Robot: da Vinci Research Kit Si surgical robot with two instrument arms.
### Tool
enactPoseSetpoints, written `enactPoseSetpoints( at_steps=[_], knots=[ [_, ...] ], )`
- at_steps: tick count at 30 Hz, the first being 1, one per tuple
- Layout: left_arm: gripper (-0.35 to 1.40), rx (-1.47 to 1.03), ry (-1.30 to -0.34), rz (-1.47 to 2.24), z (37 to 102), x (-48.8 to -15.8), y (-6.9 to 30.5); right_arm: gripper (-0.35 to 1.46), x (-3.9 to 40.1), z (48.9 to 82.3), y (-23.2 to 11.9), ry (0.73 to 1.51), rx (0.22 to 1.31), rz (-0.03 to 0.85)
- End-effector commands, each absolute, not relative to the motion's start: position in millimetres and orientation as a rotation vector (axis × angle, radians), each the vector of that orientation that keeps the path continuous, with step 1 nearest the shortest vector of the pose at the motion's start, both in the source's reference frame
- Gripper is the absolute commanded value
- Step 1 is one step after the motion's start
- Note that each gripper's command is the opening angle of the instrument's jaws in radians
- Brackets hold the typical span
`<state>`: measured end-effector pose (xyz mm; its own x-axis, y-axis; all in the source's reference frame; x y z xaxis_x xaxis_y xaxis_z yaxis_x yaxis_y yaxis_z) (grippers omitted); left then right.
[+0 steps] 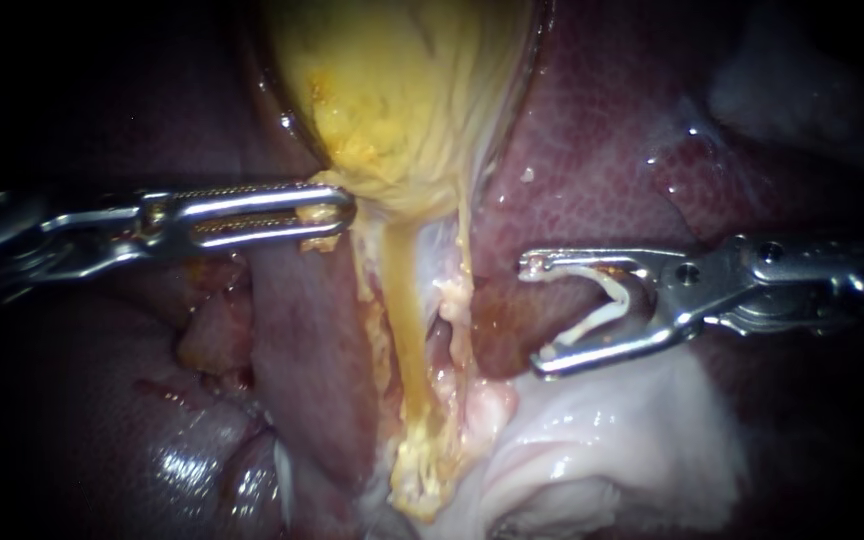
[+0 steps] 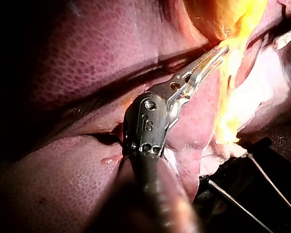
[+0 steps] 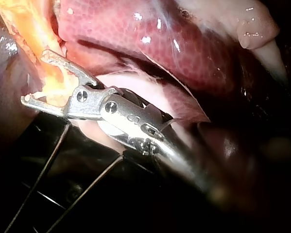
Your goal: Clipping first clip left tube
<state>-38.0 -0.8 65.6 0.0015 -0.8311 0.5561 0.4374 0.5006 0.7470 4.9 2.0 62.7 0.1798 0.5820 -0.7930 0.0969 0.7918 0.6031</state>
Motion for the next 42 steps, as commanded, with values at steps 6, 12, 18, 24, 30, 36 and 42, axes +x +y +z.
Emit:
enactPoseSetpoints(
  at_steps=[6,12,18,24,30,36,42],
  knots=[
    [-0.35,0.407,-1.208,-1.064,61.0,-35.6,-0.7,0.6,6.1,64.3,0.9,1.378,0.606,0.352],
    [-0.35,0.395,-1.206,-1.068,61.4,-35.6,-1.4,0.6,9.6,68.6,-2.1,1.369,0.656,0.362],
    [-0.35,0.397,-1.208,-1.064,62.1,-35.7,-1.6,0.6,13.1,74.6,-5.2,1.326,0.716,0.372],
    [-0.35,0.404,-1.211,-1.057,62.0,-35.9,-1.9,0.6,15.1,78.1,-6.5,1.306,0.742,0.38],
    [-0.35,0.407,-1.213,-1.055,62.0,-36.2,-2.1,0.6,16.2,78.7,-6.7,1.307,0.755,0.37],
    [-0.35,0.41,-1.214,-1.052,62.1,-36.2,-2.0,0.6,16.6,77.9,-7.2,1.312,0.813,0.361],
    [-0.35,0.402,-1.218,-1.026,63.8,-35.6,-1.0,0.6,16.6,76.7,-7.9,1.329,0.914,0.341]
  ],
)
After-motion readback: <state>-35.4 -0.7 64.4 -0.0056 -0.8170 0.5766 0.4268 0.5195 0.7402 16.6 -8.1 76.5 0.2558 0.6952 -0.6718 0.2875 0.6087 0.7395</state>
